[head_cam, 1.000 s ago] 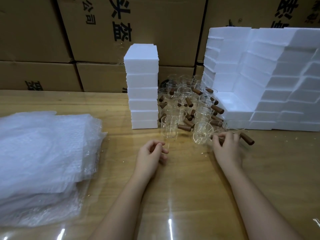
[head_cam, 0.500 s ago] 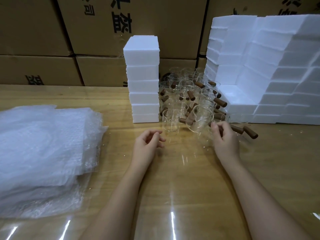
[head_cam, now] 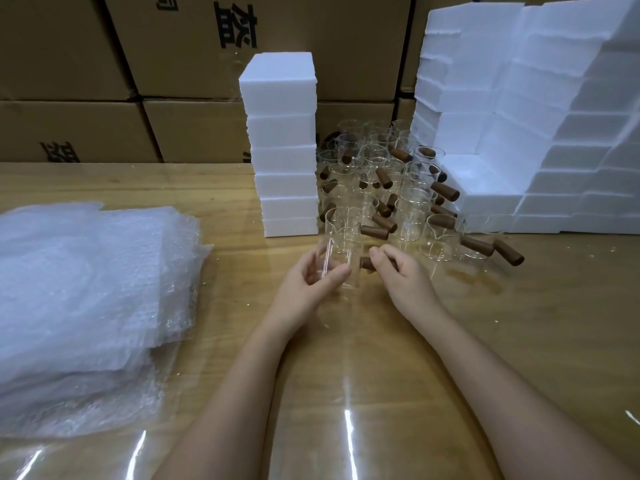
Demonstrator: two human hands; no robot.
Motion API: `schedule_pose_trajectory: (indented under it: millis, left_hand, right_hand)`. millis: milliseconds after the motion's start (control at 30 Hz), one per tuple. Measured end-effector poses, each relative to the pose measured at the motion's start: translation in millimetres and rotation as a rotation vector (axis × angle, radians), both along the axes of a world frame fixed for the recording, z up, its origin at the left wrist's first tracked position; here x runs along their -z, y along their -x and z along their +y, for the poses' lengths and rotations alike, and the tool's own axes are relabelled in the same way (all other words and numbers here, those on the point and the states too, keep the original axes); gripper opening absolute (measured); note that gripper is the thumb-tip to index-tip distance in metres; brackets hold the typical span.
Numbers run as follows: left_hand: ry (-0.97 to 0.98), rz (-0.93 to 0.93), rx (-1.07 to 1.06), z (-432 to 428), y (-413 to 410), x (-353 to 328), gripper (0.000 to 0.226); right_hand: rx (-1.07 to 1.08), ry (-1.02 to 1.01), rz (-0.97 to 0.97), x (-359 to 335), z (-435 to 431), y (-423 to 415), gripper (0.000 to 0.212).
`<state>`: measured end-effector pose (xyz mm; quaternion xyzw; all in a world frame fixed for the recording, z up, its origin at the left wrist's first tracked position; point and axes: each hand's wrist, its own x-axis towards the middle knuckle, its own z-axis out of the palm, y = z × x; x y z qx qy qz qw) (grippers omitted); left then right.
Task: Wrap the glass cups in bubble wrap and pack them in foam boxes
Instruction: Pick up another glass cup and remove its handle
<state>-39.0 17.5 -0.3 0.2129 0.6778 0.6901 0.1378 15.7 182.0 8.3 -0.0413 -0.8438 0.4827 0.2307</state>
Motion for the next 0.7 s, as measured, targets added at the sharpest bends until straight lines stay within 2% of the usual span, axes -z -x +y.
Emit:
schedule_pose_trajectory:
  millis: [100, 167, 233, 367, 467, 633, 700]
  left_hand:
    - [0.109, 0.057, 0.0, 4, 0, 2, 0.046]
    - [0.139, 0.084, -0.023, 5, -1, 3, 0.063]
    - [0.197, 0.132, -0.007, 6, -3, 5, 0.082]
    - [0.26, 0.274, -0.004, 8, -7, 7, 0.082]
    - [0.324, 0.458, -0.114, 6, -9, 5, 0.079]
    - [0.297, 0.665, -0.164, 7, -15, 3, 0.08]
    - [0.267, 0.631, -0.172, 9, -12, 6, 0.079]
  right_hand:
    - [0.093, -0.294, 0.192, 2, -8, -3, 0.021]
    - [0.169, -0.524, 0.315, 3, -9, -3, 0.018]
    - [0.222, -0.529, 0.294, 3, -6, -2, 0.021]
    - [0.2, -0.172, -0.017, 1, -5, 2, 0.037]
    - [0.191, 0.033, -0.104, -8, -10, 8, 0.039]
    - [0.137, 0.861, -0.285, -21, -18, 7, 0.028]
    - [0.12, 1.011, -0.23, -22, -23, 6, 0.029]
